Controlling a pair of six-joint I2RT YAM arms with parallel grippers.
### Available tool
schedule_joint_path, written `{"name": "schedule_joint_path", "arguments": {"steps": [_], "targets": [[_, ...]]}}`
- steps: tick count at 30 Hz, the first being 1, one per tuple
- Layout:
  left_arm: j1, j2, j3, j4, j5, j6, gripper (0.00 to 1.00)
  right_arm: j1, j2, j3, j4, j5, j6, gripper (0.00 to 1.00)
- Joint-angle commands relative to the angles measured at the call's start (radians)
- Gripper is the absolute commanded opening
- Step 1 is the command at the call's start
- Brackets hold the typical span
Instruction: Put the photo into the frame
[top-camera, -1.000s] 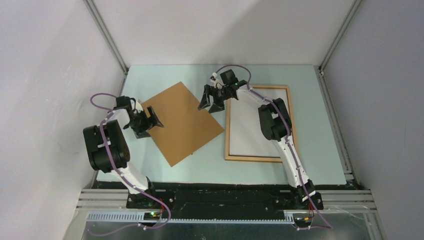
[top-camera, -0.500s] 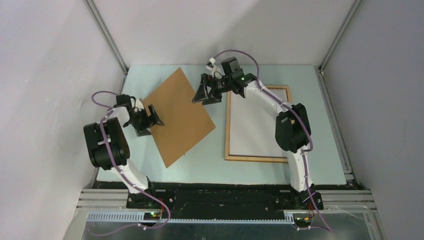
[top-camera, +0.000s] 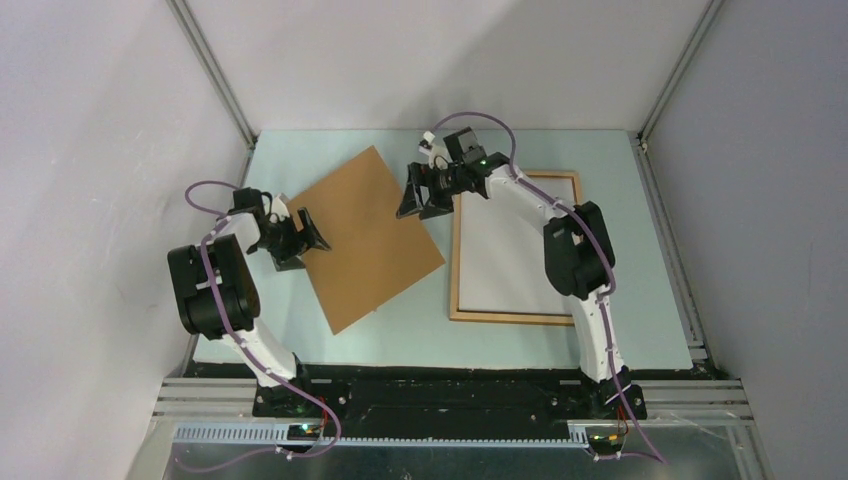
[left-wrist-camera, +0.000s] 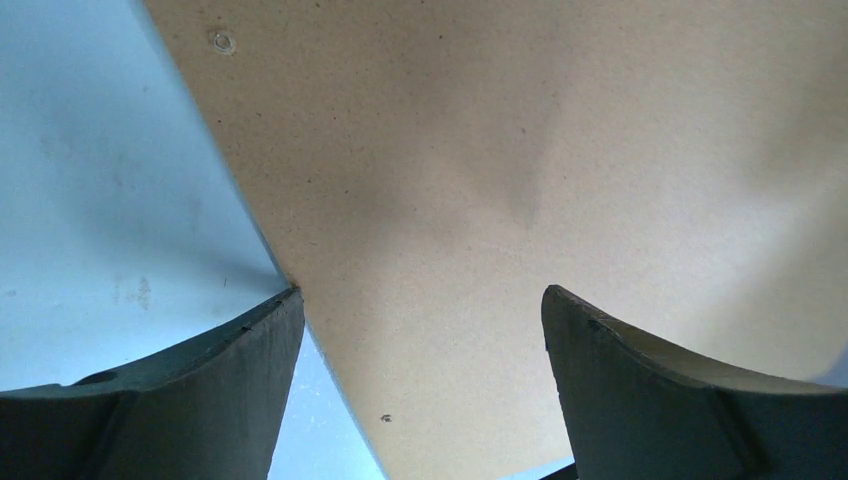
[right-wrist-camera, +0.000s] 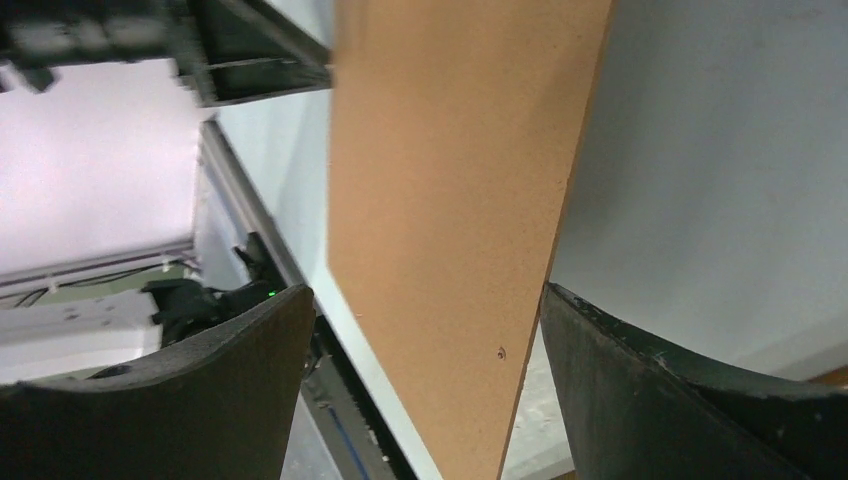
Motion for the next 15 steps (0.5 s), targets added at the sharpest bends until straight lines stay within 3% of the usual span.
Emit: {"name": "schedule_joint_path", "arguments": {"steps": [1, 15], "targets": [[-0.031, -0.002, 0.024, 0.024, 0.104, 0.016, 0.91, 0.011, 0.071, 0.016, -0.032, 0.038, -0.068, 0.86], [-0.012, -0.102, 0.006, -0.011, -0.106, 0.031, 0.92, -0.014, 0.172, 0.059, -0.074, 0.115, -0.117, 0.86]]}}
